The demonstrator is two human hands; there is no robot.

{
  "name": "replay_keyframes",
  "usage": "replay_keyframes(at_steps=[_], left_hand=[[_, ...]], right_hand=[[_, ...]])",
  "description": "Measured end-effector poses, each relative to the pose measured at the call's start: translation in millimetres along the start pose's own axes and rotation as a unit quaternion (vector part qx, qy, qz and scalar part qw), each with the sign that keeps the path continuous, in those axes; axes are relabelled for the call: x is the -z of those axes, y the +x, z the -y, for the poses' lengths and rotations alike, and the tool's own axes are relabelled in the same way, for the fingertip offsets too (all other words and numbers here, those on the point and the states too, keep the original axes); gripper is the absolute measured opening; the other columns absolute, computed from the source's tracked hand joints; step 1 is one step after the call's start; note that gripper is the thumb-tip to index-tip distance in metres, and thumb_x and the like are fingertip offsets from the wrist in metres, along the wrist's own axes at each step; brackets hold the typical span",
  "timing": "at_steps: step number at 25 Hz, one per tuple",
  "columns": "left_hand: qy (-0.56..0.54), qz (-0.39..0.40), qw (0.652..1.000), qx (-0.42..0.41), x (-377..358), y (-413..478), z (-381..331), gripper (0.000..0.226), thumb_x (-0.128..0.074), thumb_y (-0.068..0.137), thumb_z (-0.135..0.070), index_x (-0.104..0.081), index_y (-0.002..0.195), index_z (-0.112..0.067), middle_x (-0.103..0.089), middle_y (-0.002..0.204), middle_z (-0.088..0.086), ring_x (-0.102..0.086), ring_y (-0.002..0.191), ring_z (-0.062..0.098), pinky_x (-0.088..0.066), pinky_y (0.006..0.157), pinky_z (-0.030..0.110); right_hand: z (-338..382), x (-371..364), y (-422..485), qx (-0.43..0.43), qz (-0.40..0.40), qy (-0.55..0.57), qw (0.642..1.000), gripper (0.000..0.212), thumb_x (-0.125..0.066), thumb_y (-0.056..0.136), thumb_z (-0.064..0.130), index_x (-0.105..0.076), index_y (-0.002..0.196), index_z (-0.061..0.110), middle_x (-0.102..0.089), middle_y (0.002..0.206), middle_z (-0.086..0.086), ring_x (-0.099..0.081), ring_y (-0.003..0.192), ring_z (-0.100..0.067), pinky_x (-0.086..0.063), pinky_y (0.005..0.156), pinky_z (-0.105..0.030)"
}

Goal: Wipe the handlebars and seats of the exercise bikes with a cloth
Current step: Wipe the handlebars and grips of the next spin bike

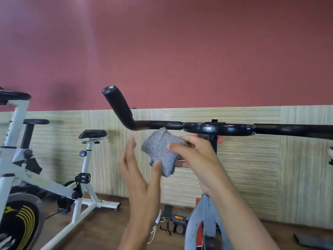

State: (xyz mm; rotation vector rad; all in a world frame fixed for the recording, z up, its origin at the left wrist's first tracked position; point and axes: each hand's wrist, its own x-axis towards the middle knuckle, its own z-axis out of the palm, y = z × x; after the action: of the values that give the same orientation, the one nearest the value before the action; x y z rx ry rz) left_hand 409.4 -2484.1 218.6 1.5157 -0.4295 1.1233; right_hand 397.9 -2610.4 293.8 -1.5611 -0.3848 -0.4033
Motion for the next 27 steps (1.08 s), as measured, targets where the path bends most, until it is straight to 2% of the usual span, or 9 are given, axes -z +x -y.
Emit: replay_keyframes(at_steps=[3, 6, 9, 13, 15, 18, 21, 25, 27], left_hand=[[0.204, 0.098, 0.945, -0.235, -2.7, -0.4, 10.1, 0.089, -0.056, 0.081, -0.027, -0.015, 0.158, -0.008, -0.013, 0.166, 0.004, -0.008, 0.154, 0.023, -0.002, 0.126, 0.038], [0.216, 0.063, 0.93, -0.29, -20.7, 14.4, 14.7, 0.084, -0.064, 0.079, 0.0, -0.024, 0.153, 0.0, -0.032, 0.159, 0.01, -0.027, 0.15, 0.024, -0.011, 0.125, 0.04], [0.086, 0.034, 0.966, -0.24, -32.3, 27.7, 17.5, 0.081, -0.049, 0.073, 0.021, -0.034, 0.149, -0.002, -0.045, 0.152, 0.008, -0.042, 0.142, 0.02, -0.03, 0.119, 0.036], [-0.083, 0.05, 0.988, -0.119, -74.2, 63.4, 31.4, 0.071, -0.042, 0.08, 0.022, -0.041, 0.147, -0.003, -0.047, 0.147, -0.003, -0.041, 0.14, 0.005, -0.034, 0.117, 0.029], [-0.103, 0.073, 0.988, -0.089, -100.6, 75.2, 40.5, 0.074, -0.04, 0.08, 0.026, -0.041, 0.147, -0.005, -0.047, 0.147, -0.006, -0.041, 0.139, 0.001, -0.034, 0.118, 0.033], [-0.149, 0.095, 0.982, -0.067, -122.2, 81.3, 52.4, 0.072, -0.04, 0.081, 0.029, -0.043, 0.146, -0.003, -0.051, 0.141, -0.022, -0.044, 0.137, 0.001, -0.037, 0.115, 0.028], [-0.241, 0.147, 0.958, -0.041, -125.2, 80.0, 58.9, 0.06, -0.044, 0.089, 0.013, -0.042, 0.147, -0.005, -0.054, 0.14, -0.023, -0.044, 0.138, 0.006, -0.036, 0.115, 0.027], [-0.366, 0.229, 0.902, 0.02, -111.3, 81.6, 61.7, 0.068, -0.042, 0.098, -0.051, -0.038, 0.15, -0.009, -0.054, 0.143, 0.009, -0.046, 0.136, 0.024, -0.032, 0.112, 0.033], [-0.408, 0.191, 0.891, 0.059, -111.6, 93.5, 60.5, 0.067, -0.032, 0.099, -0.056, -0.052, 0.141, -0.007, -0.059, 0.14, 0.008, -0.05, 0.135, 0.02, -0.034, 0.115, 0.039]], right_hand=[[14.4, 5.3, 0.3, 0.004, 0.023, -0.089, 0.996, 0.016, -0.076, 0.082, 0.015, -0.073, 0.096, 0.007, -0.077, 0.087, -0.006, -0.075, 0.081, -0.018, -0.063, 0.078, -0.04], [24.3, 7.8, -3.6, -0.002, 0.051, -0.112, 0.992, 0.013, -0.074, 0.084, 0.017, -0.076, 0.09, 0.005, -0.077, 0.083, -0.007, -0.075, 0.082, -0.019, -0.062, 0.083, -0.043], [33.2, 19.6, -13.3, 0.079, 0.012, -0.188, 0.979, 0.013, -0.067, 0.091, 0.03, -0.078, 0.096, 0.023, -0.077, 0.088, 0.008, -0.072, 0.083, -0.005, -0.058, 0.089, -0.035], [37.3, 63.6, -21.7, 0.319, -0.268, -0.164, 0.894, 0.017, -0.058, 0.096, 0.026, -0.071, 0.093, 0.035, -0.073, 0.089, 0.014, -0.065, 0.082, -0.001, -0.051, 0.073, -0.025], [26.3, 89.0, -5.8, 0.315, -0.329, -0.152, 0.877, 0.021, -0.054, 0.101, 0.024, -0.07, 0.095, 0.036, -0.07, 0.1, 0.01, -0.062, 0.093, 0.001, -0.049, 0.084, -0.025], [7.1, 106.0, 20.2, 0.243, -0.265, -0.171, 0.917, 0.028, -0.045, 0.106, 0.031, -0.071, 0.096, 0.031, -0.068, 0.108, 0.012, -0.057, 0.105, 0.009, -0.041, 0.093, -0.014], [-8.9, 107.0, 33.3, 0.224, -0.229, -0.147, 0.936, 0.04, -0.038, 0.107, 0.033, -0.072, 0.093, 0.018, -0.069, 0.102, 0.01, -0.056, 0.098, 0.013, -0.031, 0.081, 0.004], [-20.1, 105.7, 42.2, 0.288, -0.261, -0.092, 0.917, 0.039, -0.04, 0.104, 0.022, -0.064, 0.083, 0.001, -0.063, 0.085, -0.007, -0.057, 0.082, 0.001, -0.037, 0.076, 0.0], [-22.0, 104.5, 47.2, 0.311, -0.271, -0.075, 0.908, 0.038, -0.041, 0.099, 0.028, -0.058, 0.077, 0.0, -0.055, 0.077, -0.009, -0.052, 0.077, -0.004, -0.038, 0.075, -0.005]])
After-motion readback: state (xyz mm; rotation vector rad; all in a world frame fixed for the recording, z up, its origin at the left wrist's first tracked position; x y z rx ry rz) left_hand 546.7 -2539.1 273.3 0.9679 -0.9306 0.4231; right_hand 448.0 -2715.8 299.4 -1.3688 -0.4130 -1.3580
